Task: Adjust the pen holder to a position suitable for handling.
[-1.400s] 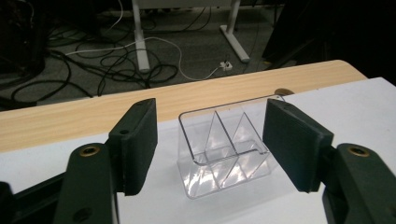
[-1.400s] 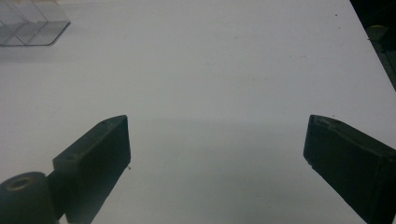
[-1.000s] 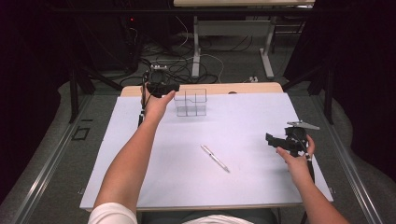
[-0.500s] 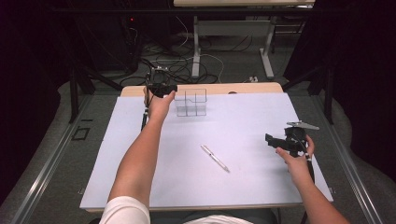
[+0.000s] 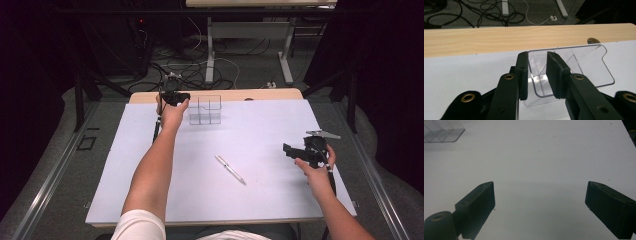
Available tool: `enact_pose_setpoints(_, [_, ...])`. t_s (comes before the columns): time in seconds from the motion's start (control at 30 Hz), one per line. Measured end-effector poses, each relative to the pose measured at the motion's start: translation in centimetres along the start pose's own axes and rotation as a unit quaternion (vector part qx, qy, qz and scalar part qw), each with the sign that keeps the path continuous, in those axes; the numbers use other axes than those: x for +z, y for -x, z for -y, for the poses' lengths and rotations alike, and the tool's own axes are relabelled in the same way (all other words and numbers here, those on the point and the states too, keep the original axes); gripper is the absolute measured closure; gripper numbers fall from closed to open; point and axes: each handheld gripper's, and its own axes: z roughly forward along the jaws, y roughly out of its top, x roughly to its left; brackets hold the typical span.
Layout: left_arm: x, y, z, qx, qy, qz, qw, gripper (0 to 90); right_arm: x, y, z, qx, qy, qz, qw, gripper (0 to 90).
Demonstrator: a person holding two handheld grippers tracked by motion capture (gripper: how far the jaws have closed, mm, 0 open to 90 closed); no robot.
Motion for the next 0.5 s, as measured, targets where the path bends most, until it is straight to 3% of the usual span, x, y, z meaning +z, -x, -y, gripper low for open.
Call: enact_pose_setpoints(0.5, [1.4, -0.4, 0.4, -0.025, -0.04, 0.005, 0.9989, 77.0, 0.1, -0.1, 0.1, -0.003, -0.003, -0.001, 1.0, 9.9])
